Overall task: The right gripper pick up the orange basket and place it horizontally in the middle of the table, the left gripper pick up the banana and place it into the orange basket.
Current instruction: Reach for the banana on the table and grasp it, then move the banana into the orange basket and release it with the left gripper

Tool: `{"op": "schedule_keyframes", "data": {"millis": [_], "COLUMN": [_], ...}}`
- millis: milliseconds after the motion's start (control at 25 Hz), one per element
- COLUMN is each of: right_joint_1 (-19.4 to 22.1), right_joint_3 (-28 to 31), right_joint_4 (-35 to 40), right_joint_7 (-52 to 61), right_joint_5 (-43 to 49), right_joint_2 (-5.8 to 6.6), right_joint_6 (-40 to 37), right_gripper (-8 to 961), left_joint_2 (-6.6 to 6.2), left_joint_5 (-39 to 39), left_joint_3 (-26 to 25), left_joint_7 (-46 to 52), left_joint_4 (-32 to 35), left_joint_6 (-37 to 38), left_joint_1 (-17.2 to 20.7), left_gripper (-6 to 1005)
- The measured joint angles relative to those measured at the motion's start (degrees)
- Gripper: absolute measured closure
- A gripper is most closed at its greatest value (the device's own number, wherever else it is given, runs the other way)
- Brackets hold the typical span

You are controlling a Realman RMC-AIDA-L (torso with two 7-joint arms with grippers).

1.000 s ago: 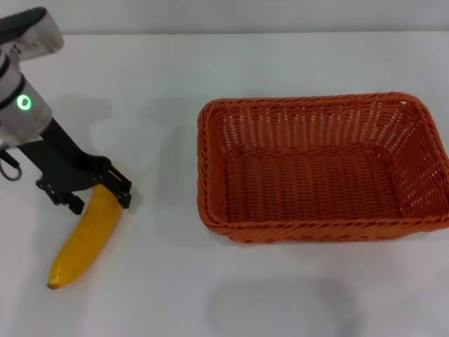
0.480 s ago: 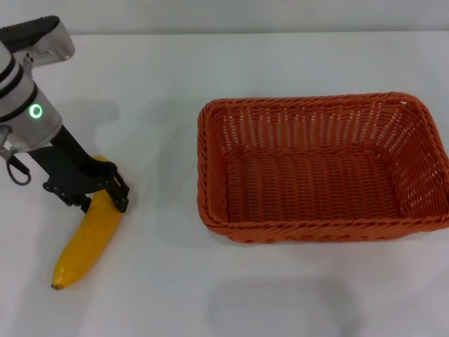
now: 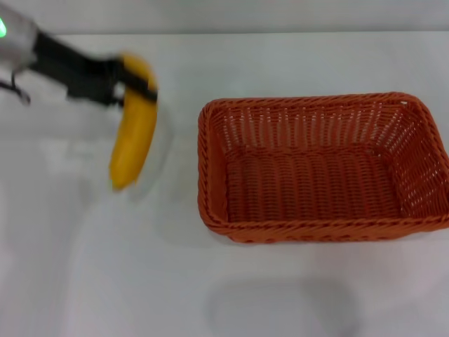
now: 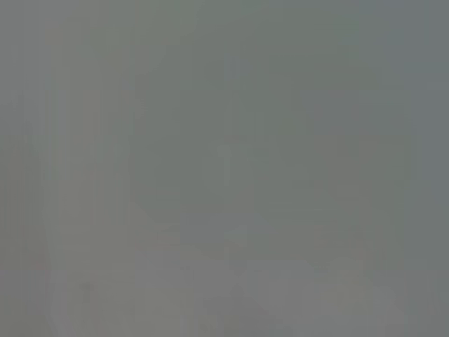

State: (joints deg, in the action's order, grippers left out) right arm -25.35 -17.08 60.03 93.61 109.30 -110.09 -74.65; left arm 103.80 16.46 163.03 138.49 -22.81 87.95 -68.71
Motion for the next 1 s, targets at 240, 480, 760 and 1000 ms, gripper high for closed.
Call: {"op": "schedule_keyframes", "data": {"millis": [240,480,760,1000], "right_joint_1": [0.03,-0.84,-1.99,-1.81], "right_joint_3": [-0.36,-0.53,-1.06,-1.5], "right_joint_4": [0.12,0.12,-0.36,-0.32], "right_joint_7": [0.86,1.47,0.99,0.05], "right_joint_5": [-1.33,-1.56,-1.64,-1.73], "right_joint_2": [-0.14,-0.14,-0.52,-0.68], "right_joint_6": [-0.5,-0.84,-0.87,-1.25], "right_gripper": [111,111,110,110], "left_joint_2": [-4.82,-4.0,3.56,9.86], "left_joint_5": [-18.56,-16.71,-4.37,4.95], "left_joint_3": [0.01,0.1,0.11,0.09], "left_joint_7": [-10.45,-14.22,-19.28,-19.88], "left_joint_4": [-1.88,-0.6,-1.11,-1.06], "left_joint_6": [11.93,17.65,15.2,9.7], "left_joint_1": [1.57,-4.0,-14.77,-21.43], "left_gripper": [498,496,494,492]}}
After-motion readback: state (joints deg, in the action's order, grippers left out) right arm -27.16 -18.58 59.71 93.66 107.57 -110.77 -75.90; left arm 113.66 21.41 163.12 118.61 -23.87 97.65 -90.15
